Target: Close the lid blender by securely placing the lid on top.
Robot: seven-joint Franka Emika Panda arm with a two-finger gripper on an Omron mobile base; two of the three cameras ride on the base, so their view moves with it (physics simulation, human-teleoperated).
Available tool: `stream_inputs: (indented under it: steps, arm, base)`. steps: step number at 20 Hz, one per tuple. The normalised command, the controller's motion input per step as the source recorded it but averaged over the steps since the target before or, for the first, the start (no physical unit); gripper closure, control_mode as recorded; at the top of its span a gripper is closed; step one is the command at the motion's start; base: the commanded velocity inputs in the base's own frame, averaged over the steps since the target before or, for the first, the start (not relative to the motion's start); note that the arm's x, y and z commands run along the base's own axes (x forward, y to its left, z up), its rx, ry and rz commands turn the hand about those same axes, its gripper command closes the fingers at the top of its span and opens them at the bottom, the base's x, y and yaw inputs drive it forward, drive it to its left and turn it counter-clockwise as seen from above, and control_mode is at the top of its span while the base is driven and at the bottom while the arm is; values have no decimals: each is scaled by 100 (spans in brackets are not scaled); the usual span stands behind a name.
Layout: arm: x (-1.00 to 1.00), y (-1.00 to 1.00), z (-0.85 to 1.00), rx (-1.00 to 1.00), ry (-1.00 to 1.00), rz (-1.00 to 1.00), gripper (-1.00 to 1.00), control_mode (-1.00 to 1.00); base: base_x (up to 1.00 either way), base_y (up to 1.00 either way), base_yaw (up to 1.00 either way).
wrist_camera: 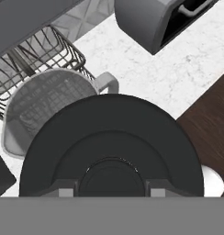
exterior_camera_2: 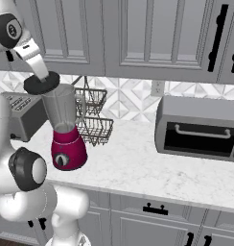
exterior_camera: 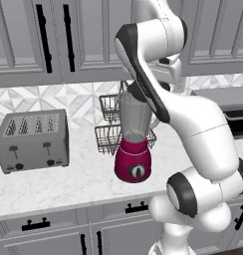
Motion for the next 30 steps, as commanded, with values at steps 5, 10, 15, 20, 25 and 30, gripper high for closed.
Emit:
stream_inputs:
  steps: [5,10,15,20,25,30]
  arm:
    - [6,0,-17,0,3,0,100,-100]
    - [2,-2,-14,0,0,0,100,-100]
    - [22,-1,-15,0,0,0,100,-100]
    - [38,0,-2,1,0,0,100,-100]
    - [36,0,-2,0,0,2,100,-100]
    - [26,0,-10,0,0,4,100,-100]
  base:
    - [0,0,0]
    - [0,0,0]
    - [0,0,0]
    - [0,0,0]
    - [0,0,0]
    - [0,0,0]
